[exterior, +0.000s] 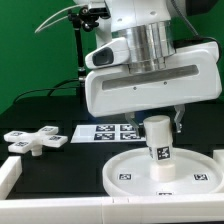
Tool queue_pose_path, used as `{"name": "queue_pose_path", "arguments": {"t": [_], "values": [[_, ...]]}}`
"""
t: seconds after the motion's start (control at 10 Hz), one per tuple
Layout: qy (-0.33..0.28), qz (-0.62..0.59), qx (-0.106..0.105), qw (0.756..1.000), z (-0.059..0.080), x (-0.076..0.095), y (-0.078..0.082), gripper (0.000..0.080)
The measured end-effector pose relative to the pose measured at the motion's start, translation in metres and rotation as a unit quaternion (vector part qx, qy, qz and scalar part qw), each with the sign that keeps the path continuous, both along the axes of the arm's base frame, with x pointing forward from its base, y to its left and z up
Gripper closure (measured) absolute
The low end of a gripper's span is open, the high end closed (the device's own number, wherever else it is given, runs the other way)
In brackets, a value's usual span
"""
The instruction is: Assemble round table
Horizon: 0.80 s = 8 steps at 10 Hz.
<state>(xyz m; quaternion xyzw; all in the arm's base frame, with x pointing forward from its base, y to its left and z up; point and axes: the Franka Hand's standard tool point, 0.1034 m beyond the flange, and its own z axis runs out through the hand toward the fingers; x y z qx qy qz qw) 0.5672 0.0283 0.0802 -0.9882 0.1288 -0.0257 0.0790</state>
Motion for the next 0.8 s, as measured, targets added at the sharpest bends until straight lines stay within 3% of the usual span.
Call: {"name": "queue_pose_path", "arguments": {"t": [0.2, 0.5, 0.8], "values": [[0.011, -0.072, 0.006, 0.997, -0.0003, -0.0005, -0.0006, 0.039], [0.042, -0.254, 0.027, 0.966, -0.0011, -0.0027, -0.0015, 0.039], [0.066, -0.36, 0.04, 0.93, -0.0015, -0.0041, -0.0002, 0.039]]}}
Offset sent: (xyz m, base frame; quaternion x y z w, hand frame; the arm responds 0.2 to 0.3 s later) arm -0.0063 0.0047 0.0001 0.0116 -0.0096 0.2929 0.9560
